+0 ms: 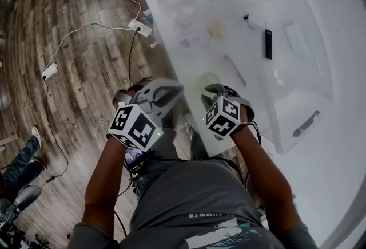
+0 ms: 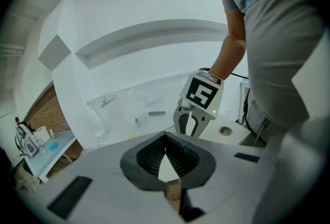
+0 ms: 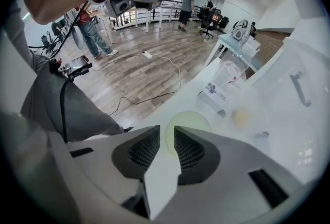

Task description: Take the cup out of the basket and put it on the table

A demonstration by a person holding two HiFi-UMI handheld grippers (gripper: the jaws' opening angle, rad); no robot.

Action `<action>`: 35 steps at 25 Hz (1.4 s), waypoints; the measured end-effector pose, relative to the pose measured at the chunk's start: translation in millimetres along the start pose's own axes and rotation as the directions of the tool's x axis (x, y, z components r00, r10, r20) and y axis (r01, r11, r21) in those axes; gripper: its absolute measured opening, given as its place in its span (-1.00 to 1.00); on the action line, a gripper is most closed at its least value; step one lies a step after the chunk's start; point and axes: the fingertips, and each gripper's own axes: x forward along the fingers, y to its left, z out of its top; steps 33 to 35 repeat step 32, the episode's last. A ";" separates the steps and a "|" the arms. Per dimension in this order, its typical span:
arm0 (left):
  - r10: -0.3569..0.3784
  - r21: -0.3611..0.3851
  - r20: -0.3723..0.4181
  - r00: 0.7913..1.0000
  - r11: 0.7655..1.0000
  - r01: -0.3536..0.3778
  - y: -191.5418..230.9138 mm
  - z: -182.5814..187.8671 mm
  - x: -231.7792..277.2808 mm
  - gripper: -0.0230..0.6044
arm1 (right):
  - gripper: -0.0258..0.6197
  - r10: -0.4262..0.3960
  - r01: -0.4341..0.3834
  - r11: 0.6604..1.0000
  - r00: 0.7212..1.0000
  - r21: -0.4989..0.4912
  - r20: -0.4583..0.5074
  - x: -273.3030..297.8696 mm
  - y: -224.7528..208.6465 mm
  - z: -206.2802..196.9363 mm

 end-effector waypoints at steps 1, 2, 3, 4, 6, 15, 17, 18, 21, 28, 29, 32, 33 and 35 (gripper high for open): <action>0.004 0.003 0.000 1.000 1.000 -0.004 1.1 1.2 -2.1 -0.90 | -0.64 -0.023 0.023 1.000 1.000 0.004 0.021 -6.8 -2.8 4.1; 0.009 0.007 0.000 1.000 1.000 -0.009 2.6 2.5 -4.8 -0.90 | -0.63 -0.057 0.056 0.998 0.997 0.006 0.050 -15.6 -6.9 9.4; 0.014 0.011 0.000 1.000 1.000 -0.014 4.5 3.7 -7.7 -0.90 | -0.62 -0.104 0.104 0.995 0.991 0.008 0.087 -26.5 -12.4 16.0; 0.020 0.016 0.000 1.000 1.000 -0.020 6.7 5.2 -10.9 -0.90 | -0.62 -0.164 0.164 0.986 0.978 0.010 0.132 -39.8 -19.1 23.4; 0.033 0.025 0.002 0.999 0.999 -0.033 10.5 9.3 -17.2 -0.90 | -0.88 -0.279 0.283 0.959 0.933 0.016 0.226 -70.9 -30.5 38.0; 0.039 0.091 0.030 0.999 0.995 -0.041 6.1 35.9 -37.1 -0.90 | -0.88 -0.417 0.404 0.907 0.823 0.118 0.385 -164.0 -26.7 63.5; 0.038 0.105 0.034 0.999 0.994 -0.041 2.3 43.0 -40.2 -0.90 | -0.88 -0.432 0.413 0.900 0.810 0.137 0.397 -178.4 -22.4 62.5; 0.038 0.111 0.036 0.999 0.993 -0.041 0.3 47.0 -41.6 -0.90 | -0.88 -0.439 0.417 0.897 0.804 0.146 0.400 -185.2 -20.1 60.9; 0.031 0.136 0.045 0.999 0.990 -0.037 -4.6 58.1 -45.0 -0.90 | -0.88 -0.466 0.433 0.884 0.787 0.176 0.405 -204.4 -13.9 54.7; 0.012 0.207 0.060 0.998 0.978 -0.024 -20.1 85.9 -46.6 -0.90 | -0.88 -0.527 0.466 0.850 0.737 0.247 0.423 -248.3 4.5 34.4; 0.010 0.210 0.060 0.998 0.977 -0.022 -25.8 90.2 -45.8 -0.90 | -0.88 -0.529 0.464 0.849 0.734 0.253 0.426 -254.4 10.0 29.6; 0.004 0.216 0.060 0.998 0.976 -0.017 -44.8 104.6 -44.3 -0.90 | -0.88 -0.526 0.458 0.850 0.730 0.260 0.437 -272.9 28.1 15.0; 0.004 0.216 0.060 0.998 0.976 -0.017 -44.8 104.6 -44.3 -0.90 | -0.88 -0.526 0.458 0.850 0.730 0.260 0.437 -272.9 28.1 15.0; 0.004 0.216 0.060 0.998 0.976 -0.017 -44.8 104.6 -44.3 -0.90 | -0.88 -0.526 0.458 0.850 0.730 0.260 0.437 -272.9 28.1 15.0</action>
